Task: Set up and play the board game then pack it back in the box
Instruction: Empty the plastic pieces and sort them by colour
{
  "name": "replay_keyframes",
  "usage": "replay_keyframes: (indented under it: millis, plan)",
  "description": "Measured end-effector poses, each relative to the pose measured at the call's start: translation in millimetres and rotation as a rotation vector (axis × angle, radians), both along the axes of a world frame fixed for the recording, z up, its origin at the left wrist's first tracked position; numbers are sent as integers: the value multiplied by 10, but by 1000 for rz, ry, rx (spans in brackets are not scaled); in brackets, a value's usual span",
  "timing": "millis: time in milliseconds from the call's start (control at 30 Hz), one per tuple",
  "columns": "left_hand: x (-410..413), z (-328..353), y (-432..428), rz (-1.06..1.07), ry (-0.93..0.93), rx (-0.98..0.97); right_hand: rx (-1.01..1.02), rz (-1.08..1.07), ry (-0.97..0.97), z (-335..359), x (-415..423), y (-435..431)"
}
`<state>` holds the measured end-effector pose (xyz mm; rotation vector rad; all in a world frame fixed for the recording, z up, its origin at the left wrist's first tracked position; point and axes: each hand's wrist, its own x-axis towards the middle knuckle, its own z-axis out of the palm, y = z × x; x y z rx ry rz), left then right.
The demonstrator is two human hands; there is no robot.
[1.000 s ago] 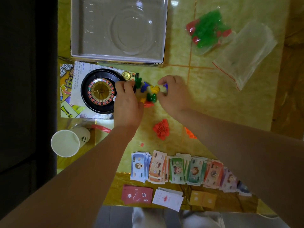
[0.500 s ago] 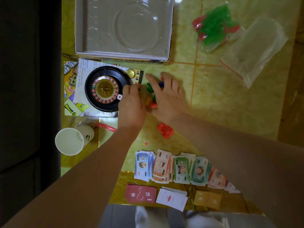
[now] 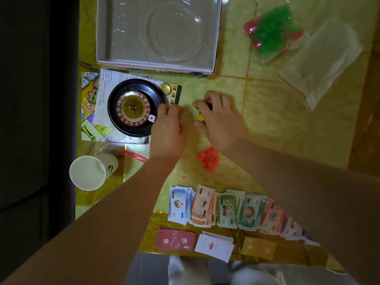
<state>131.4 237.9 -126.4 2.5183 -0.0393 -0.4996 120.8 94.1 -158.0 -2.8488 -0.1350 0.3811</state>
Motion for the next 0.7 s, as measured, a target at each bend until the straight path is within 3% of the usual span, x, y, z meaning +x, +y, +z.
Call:
replay_keyframes:
  millis: [400, 700]
  plan:
    - [-210, 1, 240, 54, 33, 76, 1, -114, 144, 95, -19, 86]
    - [-436, 35, 438, 48, 79, 89, 95, -189, 93, 101, -3, 316]
